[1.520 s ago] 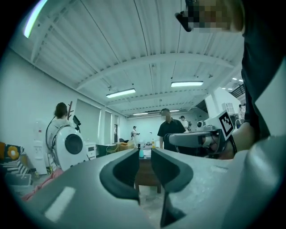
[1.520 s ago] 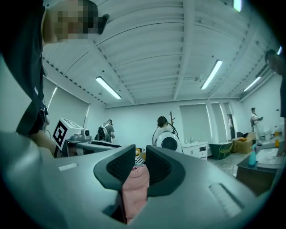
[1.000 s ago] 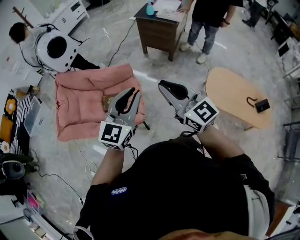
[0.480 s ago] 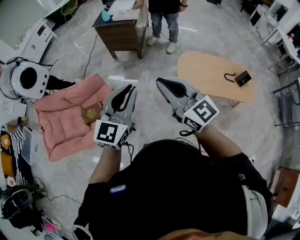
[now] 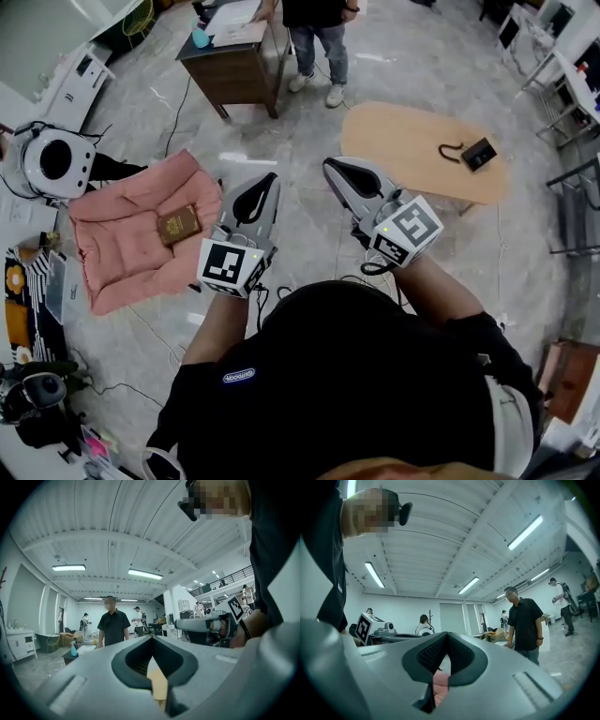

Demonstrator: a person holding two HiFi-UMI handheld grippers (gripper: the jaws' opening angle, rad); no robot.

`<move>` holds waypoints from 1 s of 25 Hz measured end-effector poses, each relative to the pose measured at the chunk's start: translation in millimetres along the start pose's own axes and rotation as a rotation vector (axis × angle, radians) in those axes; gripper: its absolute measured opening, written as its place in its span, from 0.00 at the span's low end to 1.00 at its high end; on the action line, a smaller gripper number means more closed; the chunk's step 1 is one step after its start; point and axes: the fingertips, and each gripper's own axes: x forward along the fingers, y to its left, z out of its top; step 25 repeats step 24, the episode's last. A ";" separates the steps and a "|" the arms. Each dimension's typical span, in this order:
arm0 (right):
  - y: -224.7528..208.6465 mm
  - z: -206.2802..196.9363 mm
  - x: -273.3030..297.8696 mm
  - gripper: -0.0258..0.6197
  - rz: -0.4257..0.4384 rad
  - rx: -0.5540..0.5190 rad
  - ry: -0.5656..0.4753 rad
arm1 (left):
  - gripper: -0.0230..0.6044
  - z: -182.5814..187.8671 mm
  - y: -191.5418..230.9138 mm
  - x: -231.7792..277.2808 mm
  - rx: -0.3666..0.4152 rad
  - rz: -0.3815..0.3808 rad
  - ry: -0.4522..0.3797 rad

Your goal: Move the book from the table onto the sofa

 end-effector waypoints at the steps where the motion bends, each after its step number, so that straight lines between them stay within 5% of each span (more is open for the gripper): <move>1: -0.1 1.0 -2.0 0.09 0.002 -0.010 0.002 | 0.05 -0.3 -1.3 1.0 0.000 0.004 -0.003; 25: 10.7 -14.8 20.8 0.09 -0.098 -0.089 0.041 | 0.05 -3.9 20.6 -0.2 -0.015 -0.082 0.009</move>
